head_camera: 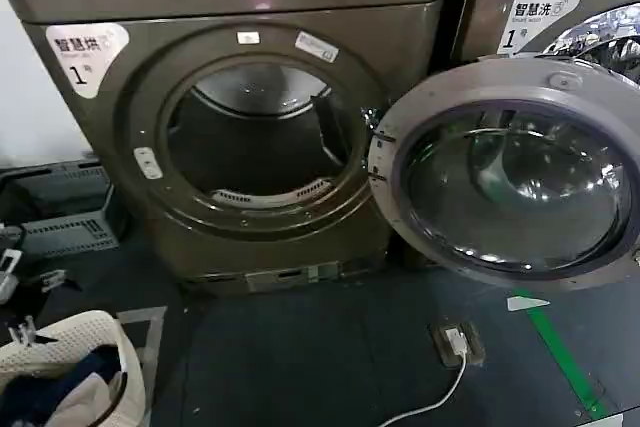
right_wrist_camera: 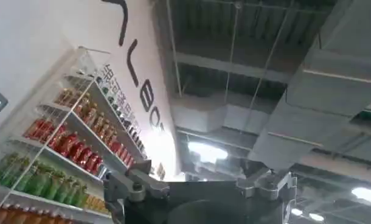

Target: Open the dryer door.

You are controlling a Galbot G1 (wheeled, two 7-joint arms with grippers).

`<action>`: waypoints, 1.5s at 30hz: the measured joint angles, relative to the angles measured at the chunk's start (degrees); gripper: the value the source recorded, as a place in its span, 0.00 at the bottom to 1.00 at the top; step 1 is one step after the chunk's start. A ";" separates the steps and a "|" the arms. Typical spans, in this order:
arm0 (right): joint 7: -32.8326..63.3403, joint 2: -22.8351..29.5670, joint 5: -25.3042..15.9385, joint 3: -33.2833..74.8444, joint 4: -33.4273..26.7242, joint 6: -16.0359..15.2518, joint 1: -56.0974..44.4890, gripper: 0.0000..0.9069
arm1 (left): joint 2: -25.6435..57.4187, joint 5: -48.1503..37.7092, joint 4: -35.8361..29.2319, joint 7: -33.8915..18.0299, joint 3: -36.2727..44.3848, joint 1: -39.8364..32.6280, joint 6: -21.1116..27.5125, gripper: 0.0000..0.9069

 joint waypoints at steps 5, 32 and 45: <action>-0.01 0.09 -0.11 0.12 0.00 0.00 -0.11 1.00 | -0.55 -0.09 0.43 1.14 0.80 -0.15 -0.22 1.00; -0.05 0.15 0.10 0.39 0.06 0.10 -0.53 1.00 | 1.64 -0.44 0.49 4.93 0.57 0.06 -3.67 1.00; -0.07 0.07 -0.01 0.18 -0.11 0.10 -0.19 1.00 | 1.68 -0.33 0.39 5.74 0.51 0.15 -4.09 1.00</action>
